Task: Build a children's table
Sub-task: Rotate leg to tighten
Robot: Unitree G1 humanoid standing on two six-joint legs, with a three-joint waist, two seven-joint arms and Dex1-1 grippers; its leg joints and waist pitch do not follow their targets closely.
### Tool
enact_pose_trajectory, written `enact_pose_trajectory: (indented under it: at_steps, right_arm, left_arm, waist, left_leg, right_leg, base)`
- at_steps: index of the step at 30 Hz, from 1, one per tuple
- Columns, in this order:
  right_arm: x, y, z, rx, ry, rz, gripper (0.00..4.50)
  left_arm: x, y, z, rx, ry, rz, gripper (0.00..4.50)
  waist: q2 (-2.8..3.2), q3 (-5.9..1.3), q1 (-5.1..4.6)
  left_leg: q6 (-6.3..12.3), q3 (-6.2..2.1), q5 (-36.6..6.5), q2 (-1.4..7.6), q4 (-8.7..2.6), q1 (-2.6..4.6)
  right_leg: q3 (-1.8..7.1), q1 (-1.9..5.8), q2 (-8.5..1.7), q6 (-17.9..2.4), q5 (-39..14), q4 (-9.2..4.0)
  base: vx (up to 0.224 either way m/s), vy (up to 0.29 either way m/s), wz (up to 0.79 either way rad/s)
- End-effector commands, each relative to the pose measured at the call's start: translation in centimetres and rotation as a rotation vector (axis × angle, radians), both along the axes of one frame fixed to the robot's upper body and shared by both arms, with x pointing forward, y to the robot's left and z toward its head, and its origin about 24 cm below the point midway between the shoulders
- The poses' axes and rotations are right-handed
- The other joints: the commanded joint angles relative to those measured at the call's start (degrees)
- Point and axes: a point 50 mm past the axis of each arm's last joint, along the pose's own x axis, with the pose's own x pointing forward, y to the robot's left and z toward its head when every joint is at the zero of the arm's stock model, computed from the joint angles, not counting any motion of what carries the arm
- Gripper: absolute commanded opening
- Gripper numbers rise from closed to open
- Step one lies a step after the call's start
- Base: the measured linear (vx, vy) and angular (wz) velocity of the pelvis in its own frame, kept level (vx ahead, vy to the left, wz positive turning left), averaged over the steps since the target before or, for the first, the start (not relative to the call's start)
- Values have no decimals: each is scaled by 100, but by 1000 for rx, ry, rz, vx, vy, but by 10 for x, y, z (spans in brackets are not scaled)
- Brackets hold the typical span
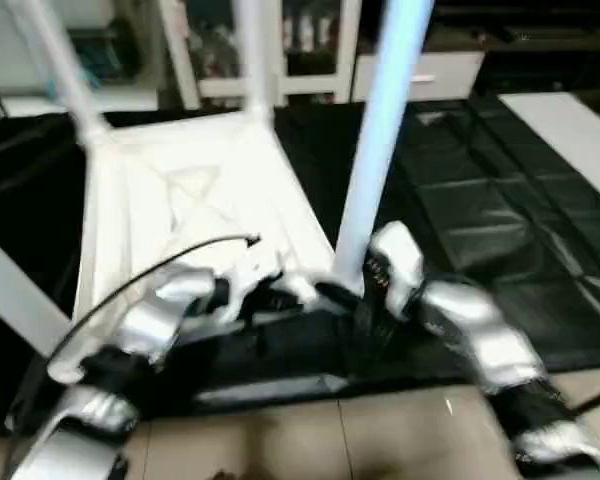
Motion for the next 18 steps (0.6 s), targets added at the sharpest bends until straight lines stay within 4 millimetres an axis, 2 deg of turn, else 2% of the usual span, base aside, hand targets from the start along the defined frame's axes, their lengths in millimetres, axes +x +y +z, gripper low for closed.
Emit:
enact_pose_trajectory:
  at_steps: [1,3,4,9,10,12,13,16,18]
  right_arm:
    - [-5,-3,6,-16,10,96,443]
    - [-6,-5,5,-25,16,110,443]
    - [-9,-9,5,-39,27,130,443]
    - [-9,-14,5,-47,40,134,443]
    - [-10,-14,5,-47,44,137,443]
    - [-9,-12,5,-39,55,145,443]
    - [-9,-12,6,-37,55,147,443]
    - [-8,-10,5,-22,63,154,407]
    - [-8,-10,4,-18,66,157,404]
  left_arm:
    - [-15,-3,-13,5,107,-78,0]
    - [-15,-2,-13,4,110,-85,0]
    - [-17,-1,-12,3,118,-103,0]
    - [-19,2,-8,3,128,-121,0]
    - [-19,3,-8,4,129,-121,0]
    - [-18,4,-7,10,129,-114,0]
    - [-17,4,-6,10,129,-114,0]
    - [-16,4,-5,14,126,-112,0]
    - [-15,4,-5,14,124,-109,0]
  waist:
    - [-73,-309,-4]
    - [-78,-309,7]
    - [-60,-312,17]
    - [-91,-310,29]
    - [-83,-311,32]
    - [-26,-310,35]
    - [-49,-318,31]
    - [-54,-326,39]
    - [-45,-330,43]
  left_leg:
    - [415,-72,-950,221,-413,69]
    - [452,-65,-907,222,-397,73]
    - [464,-64,-893,220,-392,80]
    - [442,-63,-907,223,-388,77]
    - [428,-66,-904,227,-389,81]
    - [401,-68,-910,219,-391,90]
    - [375,-66,-908,220,-388,93]
    - [399,-64,-839,212,-374,89]
    - [414,-64,-802,212,-370,89]
  right_leg:
    - [166,228,-188,-1433,-461,-307]
    - [168,229,-204,-1466,-421,-307]
    - [165,230,-204,-1480,-432,-308]
    - [164,233,-209,-1491,-555,-308]
    - [165,232,-208,-1486,-567,-307]
    - [160,224,-195,-1490,-552,-308]
    - [158,230,-191,-1512,-455,-301]
    - [157,243,-194,-1551,-303,-286]
    - [154,247,-194,-1566,-245,-280]
  base:
    - [0,0,0]
    - [0,0,0]
    - [0,0,0]
    - [0,0,0]
    - [0,0,0]
    - [0,0,0]
    - [0,0,0]
    - [0,0,0]
    - [0,0,0]
